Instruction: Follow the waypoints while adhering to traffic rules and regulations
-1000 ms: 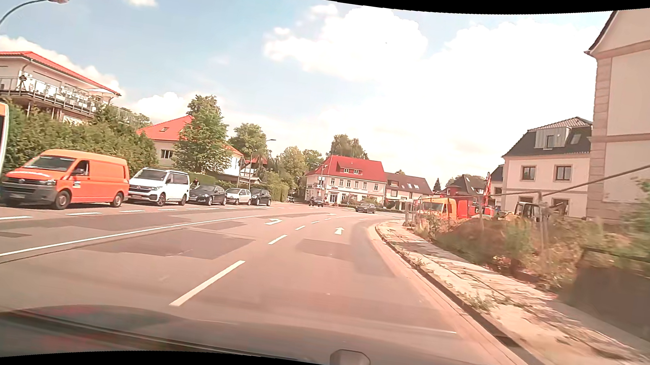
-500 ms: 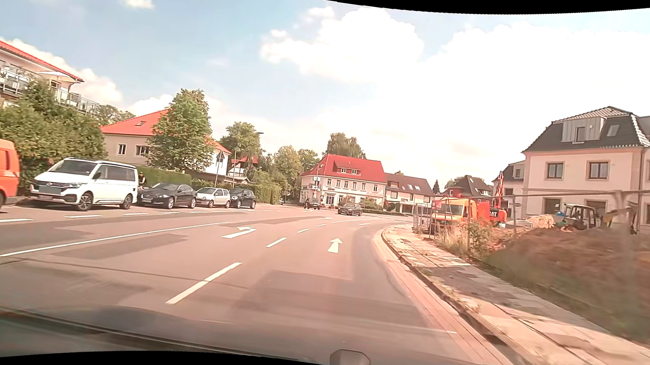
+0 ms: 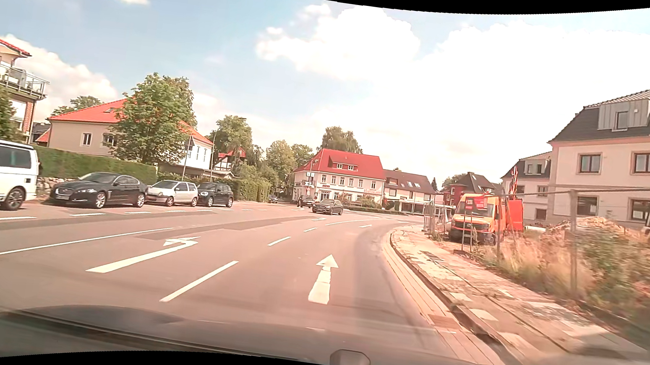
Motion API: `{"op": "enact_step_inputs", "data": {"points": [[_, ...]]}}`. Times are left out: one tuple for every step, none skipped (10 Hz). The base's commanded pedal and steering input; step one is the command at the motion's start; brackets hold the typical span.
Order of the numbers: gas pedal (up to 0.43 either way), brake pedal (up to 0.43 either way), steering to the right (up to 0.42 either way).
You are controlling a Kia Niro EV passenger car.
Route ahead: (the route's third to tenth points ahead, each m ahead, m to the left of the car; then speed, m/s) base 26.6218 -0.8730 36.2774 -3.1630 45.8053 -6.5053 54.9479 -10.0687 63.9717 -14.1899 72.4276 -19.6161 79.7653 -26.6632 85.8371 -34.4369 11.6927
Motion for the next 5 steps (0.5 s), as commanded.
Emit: {"op": "enact_step_inputs", "data": {"points": [[0.157, 0.000, 0.013], [0.150, 0.000, 0.013], [0.130, 0.000, 0.013], [0.118, 0.000, 0.013], [0.118, 0.000, 0.014]]}}
